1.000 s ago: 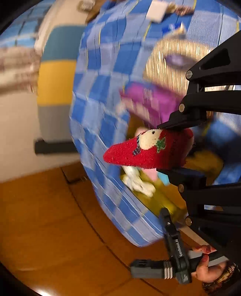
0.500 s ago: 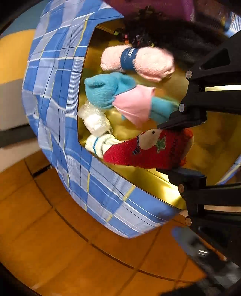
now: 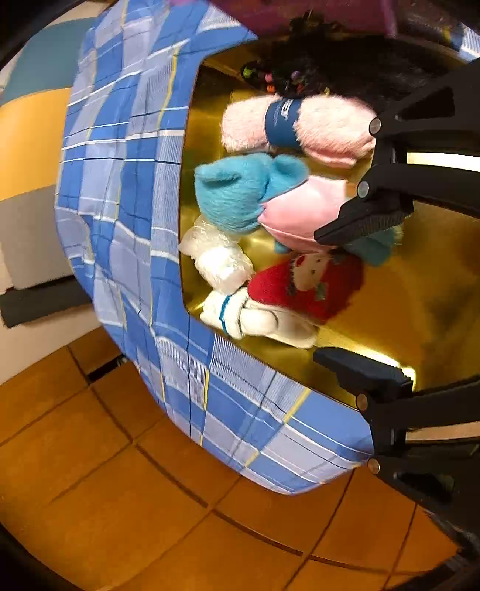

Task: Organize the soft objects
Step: 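Carry the red sock into the gold tray and open the right gripper, then return the right gripper to the pile and grasp the brown satin scrunchie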

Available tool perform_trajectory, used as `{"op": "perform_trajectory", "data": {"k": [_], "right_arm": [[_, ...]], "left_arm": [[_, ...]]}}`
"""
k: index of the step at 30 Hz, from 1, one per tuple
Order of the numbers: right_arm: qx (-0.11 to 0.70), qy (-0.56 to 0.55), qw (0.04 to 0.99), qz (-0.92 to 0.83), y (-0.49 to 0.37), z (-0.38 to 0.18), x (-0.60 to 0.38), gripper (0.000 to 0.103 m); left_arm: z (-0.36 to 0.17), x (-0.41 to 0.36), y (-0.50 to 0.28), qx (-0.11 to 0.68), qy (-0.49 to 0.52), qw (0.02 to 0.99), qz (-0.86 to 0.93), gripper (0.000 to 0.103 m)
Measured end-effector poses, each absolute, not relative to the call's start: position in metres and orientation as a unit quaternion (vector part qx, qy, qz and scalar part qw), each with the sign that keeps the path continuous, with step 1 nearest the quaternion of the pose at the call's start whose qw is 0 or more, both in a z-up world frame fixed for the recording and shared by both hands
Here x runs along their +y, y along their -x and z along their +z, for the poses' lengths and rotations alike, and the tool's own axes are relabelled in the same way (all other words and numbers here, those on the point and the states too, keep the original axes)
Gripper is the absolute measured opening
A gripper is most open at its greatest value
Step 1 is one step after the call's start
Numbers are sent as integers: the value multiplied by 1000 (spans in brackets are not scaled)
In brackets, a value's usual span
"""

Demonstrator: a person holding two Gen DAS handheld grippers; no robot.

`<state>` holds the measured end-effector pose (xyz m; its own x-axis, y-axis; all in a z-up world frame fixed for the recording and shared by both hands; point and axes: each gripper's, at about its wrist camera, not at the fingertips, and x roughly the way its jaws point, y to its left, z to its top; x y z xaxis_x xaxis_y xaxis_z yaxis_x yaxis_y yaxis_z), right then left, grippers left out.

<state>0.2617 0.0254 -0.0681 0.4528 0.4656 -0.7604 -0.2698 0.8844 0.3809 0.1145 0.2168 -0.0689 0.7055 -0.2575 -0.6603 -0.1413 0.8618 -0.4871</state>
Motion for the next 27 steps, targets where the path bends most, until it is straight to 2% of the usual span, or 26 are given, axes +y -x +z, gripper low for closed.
{"op": "perform_trajectory", "data": {"k": [18, 27], "right_arm": [[377, 7, 895, 239, -168, 2, -27, 65], [361, -17, 915, 180, -151, 19, -105, 65]], "left_arm": [[-72, 173, -121, 406, 243, 877, -85, 40], [-67, 133, -123, 417, 210, 876, -118, 41]]}}
